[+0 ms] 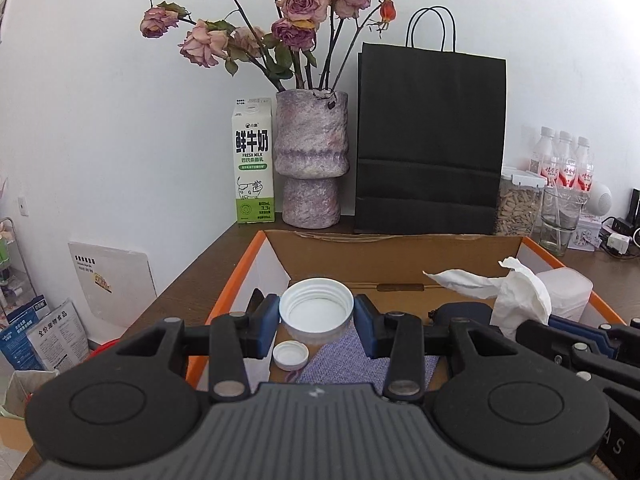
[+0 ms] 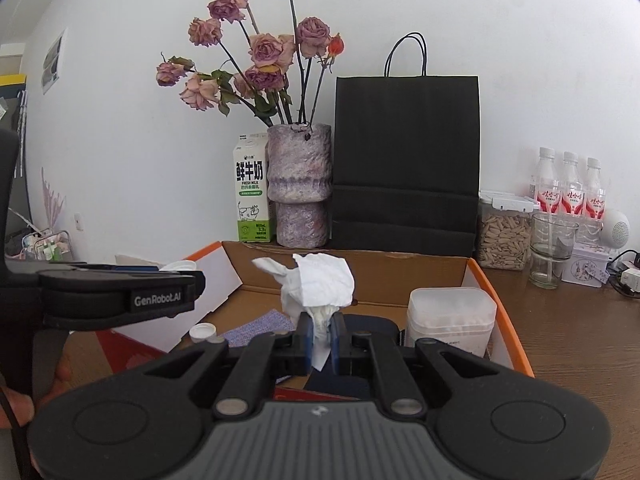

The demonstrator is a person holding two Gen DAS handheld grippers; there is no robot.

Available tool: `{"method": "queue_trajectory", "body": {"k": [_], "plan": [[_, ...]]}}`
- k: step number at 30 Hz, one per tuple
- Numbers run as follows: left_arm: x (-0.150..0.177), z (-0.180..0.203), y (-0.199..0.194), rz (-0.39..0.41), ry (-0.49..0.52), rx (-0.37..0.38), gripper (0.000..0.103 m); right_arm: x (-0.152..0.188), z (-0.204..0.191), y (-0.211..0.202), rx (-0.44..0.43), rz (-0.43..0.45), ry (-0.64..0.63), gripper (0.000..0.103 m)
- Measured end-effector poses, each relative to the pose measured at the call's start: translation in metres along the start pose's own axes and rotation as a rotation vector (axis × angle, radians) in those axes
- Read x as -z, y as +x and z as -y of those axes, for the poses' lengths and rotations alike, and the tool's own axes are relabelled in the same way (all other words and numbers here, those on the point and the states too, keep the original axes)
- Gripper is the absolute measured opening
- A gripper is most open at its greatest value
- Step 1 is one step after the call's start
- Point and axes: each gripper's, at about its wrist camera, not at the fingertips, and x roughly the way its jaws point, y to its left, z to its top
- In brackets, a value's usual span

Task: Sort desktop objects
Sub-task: 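Carry the white cap and tissue over the box with both grippers, then open the left gripper to drop the cap while the right releases the tissue into the box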

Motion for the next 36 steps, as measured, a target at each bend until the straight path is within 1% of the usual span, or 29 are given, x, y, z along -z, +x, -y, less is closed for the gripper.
{"method": "queue_trajectory", "body": {"k": [9, 10, 11, 12, 13, 14, 15, 16, 17, 18, 21, 26, 36], "plan": [[0.004, 0.0, 0.0, -0.01, 0.009, -0.005, 0.042, 0.006, 0.001, 0.004, 0.007, -0.028, -0.007, 0.009], [0.004, 0.0, -0.001, -0.007, 0.011, -0.006, 0.044, 0.006, 0.001, 0.005, 0.009, -0.03, -0.005, 0.01], [0.004, 0.0, -0.002, -0.007, 0.016, -0.005, 0.054, 0.007, 0.001, 0.005, 0.011, -0.03, -0.003, 0.014], [0.004, 0.001, -0.003, -0.001, 0.022, -0.001, 0.061, 0.007, 0.001, 0.004, 0.019, -0.025, 0.001, 0.019], [0.005, 0.001, -0.006, 0.014, 0.031, 0.006, 0.065, 0.008, 0.001, 0.002, 0.024, -0.021, 0.001, 0.024], [0.004, 0.002, -0.01, 0.029, 0.04, 0.008, 0.078, 0.008, 0.002, 0.001, 0.03, -0.019, -0.003, 0.037], [0.004, 0.003, -0.012, 0.042, 0.046, 0.004, 0.097, 0.008, 0.001, -0.002, 0.033, -0.012, -0.008, 0.053], [0.005, 0.005, -0.016, 0.062, 0.053, -0.007, 0.103, 0.008, 0.001, -0.005, 0.038, 0.0, -0.014, 0.063], [0.006, 0.006, -0.02, 0.088, 0.061, -0.017, 0.103, 0.008, 0.0, -0.007, 0.047, 0.008, -0.019, 0.077], [0.006, 0.008, -0.023, 0.105, 0.069, -0.021, 0.103, 0.008, 0.0, -0.01, 0.059, 0.02, -0.024, 0.087], [0.007, 0.01, -0.029, 0.125, 0.066, -0.011, 0.103, 0.007, 0.002, -0.015, 0.083, 0.033, -0.021, 0.098], [0.006, 0.011, -0.03, 0.115, 0.075, -0.01, 0.103, 0.008, 0.006, -0.015, 0.089, 0.009, 0.001, 0.1], [0.009, 0.008, -0.031, 0.107, 0.072, -0.005, 0.103, 0.01, 0.005, -0.017, 0.097, 0.003, -0.002, 0.102]]}}
